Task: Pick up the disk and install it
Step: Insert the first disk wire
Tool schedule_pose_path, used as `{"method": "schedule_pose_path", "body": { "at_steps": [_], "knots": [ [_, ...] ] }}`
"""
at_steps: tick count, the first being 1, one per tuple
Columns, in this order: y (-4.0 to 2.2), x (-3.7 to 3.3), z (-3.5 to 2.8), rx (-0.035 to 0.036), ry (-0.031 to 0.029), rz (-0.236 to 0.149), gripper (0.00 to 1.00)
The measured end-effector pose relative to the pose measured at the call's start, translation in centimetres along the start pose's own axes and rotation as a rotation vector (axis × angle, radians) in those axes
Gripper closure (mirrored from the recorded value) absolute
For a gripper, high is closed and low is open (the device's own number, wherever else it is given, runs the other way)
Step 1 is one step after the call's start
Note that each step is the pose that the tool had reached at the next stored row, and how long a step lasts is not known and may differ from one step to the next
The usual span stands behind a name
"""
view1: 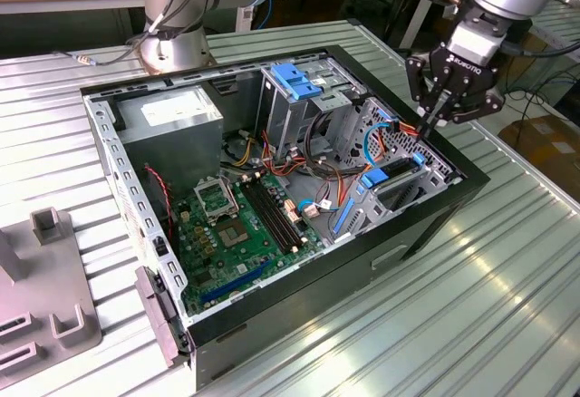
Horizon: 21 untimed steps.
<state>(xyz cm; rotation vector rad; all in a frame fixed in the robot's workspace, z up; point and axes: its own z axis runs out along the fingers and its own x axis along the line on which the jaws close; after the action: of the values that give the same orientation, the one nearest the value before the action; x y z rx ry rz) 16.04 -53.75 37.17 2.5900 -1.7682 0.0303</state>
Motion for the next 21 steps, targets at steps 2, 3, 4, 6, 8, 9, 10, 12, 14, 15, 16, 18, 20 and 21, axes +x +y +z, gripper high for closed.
{"method": "schedule_pose_path", "body": {
  "at_steps": [2,3,4,6,8,9,10,12,14,15,16,18,20,21],
  "knots": [
    [0.22,-0.09,0.02,-0.0006,0.0001,0.029,0.84],
    [0.41,-0.16,0.01,-0.0006,0.0001,0.03,0.84],
    [0.5,-0.19,0.02,-0.0006,0.0001,0.038,0.84],
    [0.5,-0.19,0.03,-0.0012,0.0003,0.067,0.84],
    [0.5,-0.2,0.05,-0.0022,0.0008,0.113,0.84],
    [0.5,-0.2,0.05,-0.0024,0.0009,0.126,0.84],
    [0.5,-0.2,0.06,-0.0028,0.001,0.144,0.84],
    [0.5,-0.2,0.09,-0.0035,0.0012,0.183,0.84],
    [0.51,-0.2,0.12,-0.0039,0.0012,0.206,0.84],
    [0.56,-0.22,0.14,-0.0039,0.0011,0.207,0.84],
    [0.6,-0.23,0.14,-0.0039,0.001,0.207,0.84],
    [0.61,-0.24,0.13,-0.004,0.0013,0.207,0.84],
    [0.64,-0.25,0.24,-0.0039,0.0012,0.207,0.84],
    [0.64,-0.24,0.31,-0.004,0.0013,0.207,0.84]
  ]
}}
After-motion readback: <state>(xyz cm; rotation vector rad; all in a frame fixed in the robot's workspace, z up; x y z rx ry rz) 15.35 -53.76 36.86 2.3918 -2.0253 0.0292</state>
